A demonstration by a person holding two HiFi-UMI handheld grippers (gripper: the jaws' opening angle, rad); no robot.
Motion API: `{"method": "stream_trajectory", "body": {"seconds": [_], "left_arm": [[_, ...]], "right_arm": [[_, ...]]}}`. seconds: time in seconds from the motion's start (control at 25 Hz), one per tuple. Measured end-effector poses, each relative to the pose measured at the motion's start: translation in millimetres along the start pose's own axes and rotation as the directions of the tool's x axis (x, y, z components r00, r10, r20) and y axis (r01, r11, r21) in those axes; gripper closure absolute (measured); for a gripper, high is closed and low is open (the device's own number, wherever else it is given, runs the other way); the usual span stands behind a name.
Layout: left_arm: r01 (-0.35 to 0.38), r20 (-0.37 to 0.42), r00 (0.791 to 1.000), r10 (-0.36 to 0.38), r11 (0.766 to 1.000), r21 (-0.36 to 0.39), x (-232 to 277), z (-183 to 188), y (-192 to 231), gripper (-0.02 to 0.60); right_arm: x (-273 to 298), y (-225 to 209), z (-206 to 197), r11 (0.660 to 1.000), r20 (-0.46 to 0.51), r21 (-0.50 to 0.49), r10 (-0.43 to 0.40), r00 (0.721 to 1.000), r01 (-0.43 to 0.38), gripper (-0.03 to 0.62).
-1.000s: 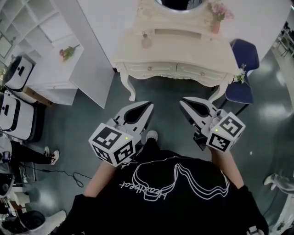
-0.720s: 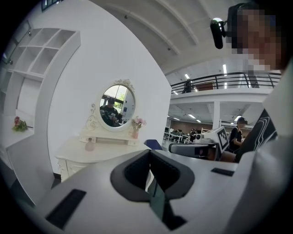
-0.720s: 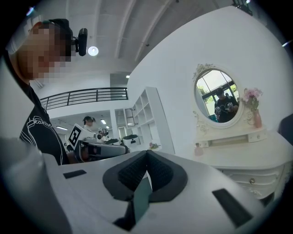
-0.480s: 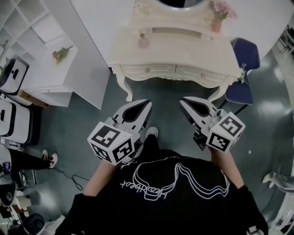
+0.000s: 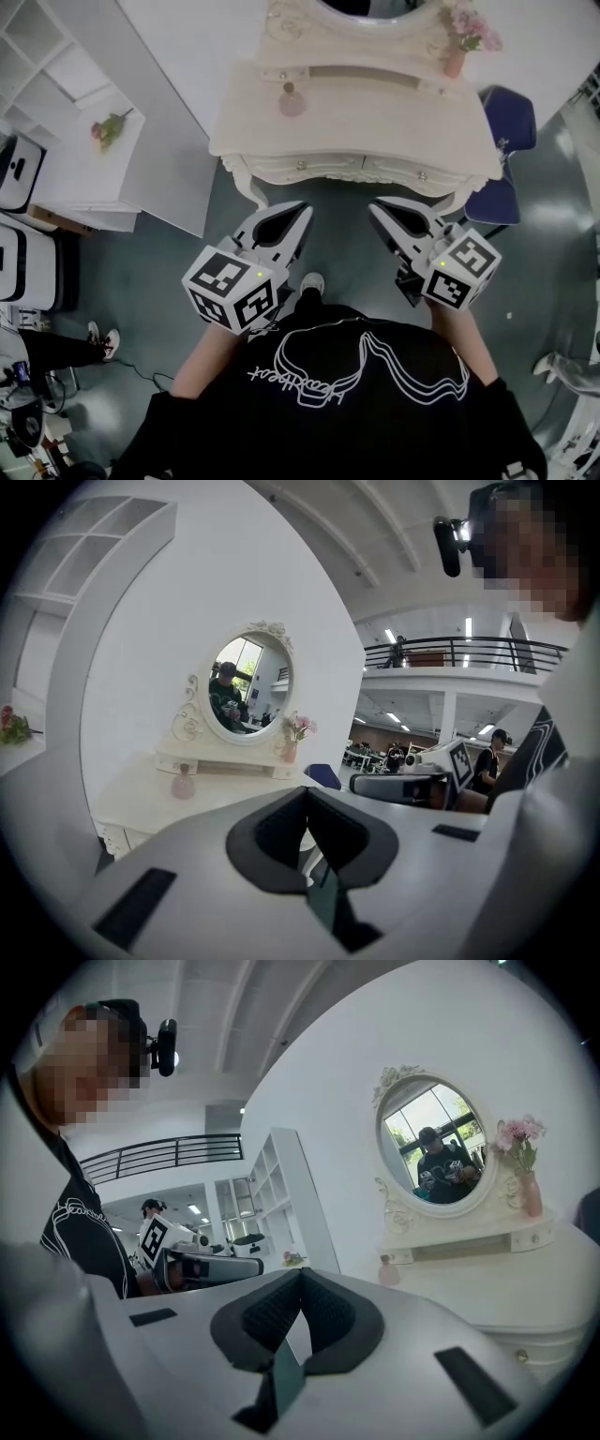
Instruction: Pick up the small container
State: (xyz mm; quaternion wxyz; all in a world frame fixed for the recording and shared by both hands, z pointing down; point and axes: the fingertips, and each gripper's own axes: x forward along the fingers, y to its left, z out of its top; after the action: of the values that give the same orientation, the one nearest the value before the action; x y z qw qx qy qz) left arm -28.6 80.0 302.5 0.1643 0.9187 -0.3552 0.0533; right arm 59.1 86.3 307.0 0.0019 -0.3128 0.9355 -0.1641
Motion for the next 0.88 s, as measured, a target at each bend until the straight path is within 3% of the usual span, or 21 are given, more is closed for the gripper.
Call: {"method": "stream_trajectory", "body": {"seconds": [0.4,0.88], "left_arm": [[0.027,0.019,0.999,-0.027,0.999,-0.018,38,47,90,0.577],[0.037,0.03,0.999,-0.037,0.999,-0.006,57,72,176,0.576]], "right_arm": [[75,-54,32,0.999,-0.002,0.018,-0.046,0.999,0.046,0.586],[148,-91,45,0.997,0.002,0.024,-0.078,0.997,0.078,0.586]]}}
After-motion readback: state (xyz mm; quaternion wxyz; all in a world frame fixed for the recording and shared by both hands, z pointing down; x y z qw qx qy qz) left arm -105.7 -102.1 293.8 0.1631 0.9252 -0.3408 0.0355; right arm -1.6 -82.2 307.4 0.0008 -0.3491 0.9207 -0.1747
